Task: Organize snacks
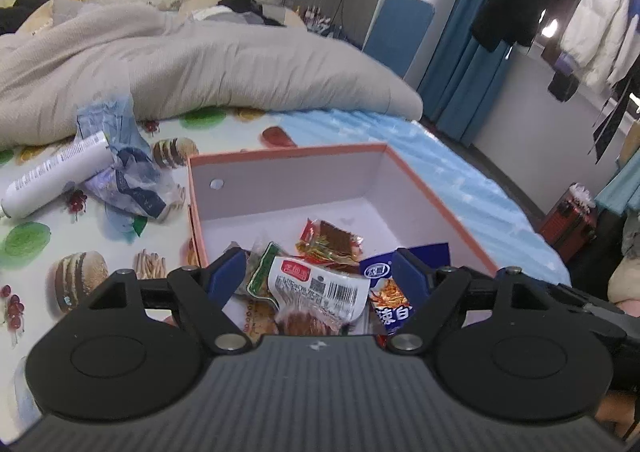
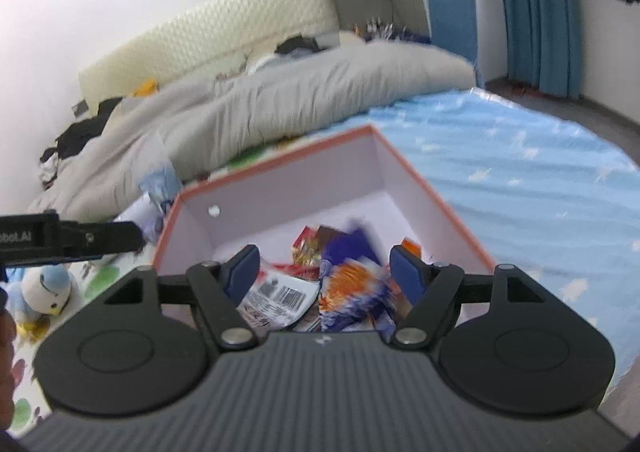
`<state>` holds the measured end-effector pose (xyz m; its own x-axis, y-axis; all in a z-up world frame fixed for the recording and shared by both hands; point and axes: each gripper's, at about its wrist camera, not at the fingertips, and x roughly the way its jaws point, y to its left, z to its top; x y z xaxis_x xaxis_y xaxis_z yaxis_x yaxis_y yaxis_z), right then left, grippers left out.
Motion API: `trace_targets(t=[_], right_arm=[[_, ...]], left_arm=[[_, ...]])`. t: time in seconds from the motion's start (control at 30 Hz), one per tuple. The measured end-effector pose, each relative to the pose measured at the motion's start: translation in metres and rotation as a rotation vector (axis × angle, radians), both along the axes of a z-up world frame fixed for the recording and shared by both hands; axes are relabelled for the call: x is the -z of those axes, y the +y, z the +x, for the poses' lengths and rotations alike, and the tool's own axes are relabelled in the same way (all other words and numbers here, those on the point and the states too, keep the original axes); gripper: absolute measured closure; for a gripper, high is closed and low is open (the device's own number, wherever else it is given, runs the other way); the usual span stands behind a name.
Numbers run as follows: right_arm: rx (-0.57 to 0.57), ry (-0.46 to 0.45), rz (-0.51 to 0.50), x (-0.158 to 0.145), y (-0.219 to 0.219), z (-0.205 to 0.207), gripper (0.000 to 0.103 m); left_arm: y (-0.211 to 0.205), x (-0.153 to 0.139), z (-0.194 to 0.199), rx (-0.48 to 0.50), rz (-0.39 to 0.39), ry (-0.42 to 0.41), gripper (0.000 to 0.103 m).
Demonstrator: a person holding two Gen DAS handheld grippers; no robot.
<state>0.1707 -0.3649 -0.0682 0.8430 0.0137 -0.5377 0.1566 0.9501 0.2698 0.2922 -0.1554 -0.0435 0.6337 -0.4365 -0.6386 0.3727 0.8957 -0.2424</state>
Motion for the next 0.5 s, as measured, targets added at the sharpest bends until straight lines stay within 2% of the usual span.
trace_targets(t=[0.1,0.5], right_arm=[[0.011,-0.042,-0.041,-0.023,-0.003,-0.015,0.029],[0.011,-0.2,-0.083,-0.12,-0.01,-0.091,0.029]], left_arm=[[0.003,-0.021,-0.016,0.003,-0.007,-0.034,0.02],[0.019,-0.119,-0.101,0.003,-0.062,-0.178,0.02]])
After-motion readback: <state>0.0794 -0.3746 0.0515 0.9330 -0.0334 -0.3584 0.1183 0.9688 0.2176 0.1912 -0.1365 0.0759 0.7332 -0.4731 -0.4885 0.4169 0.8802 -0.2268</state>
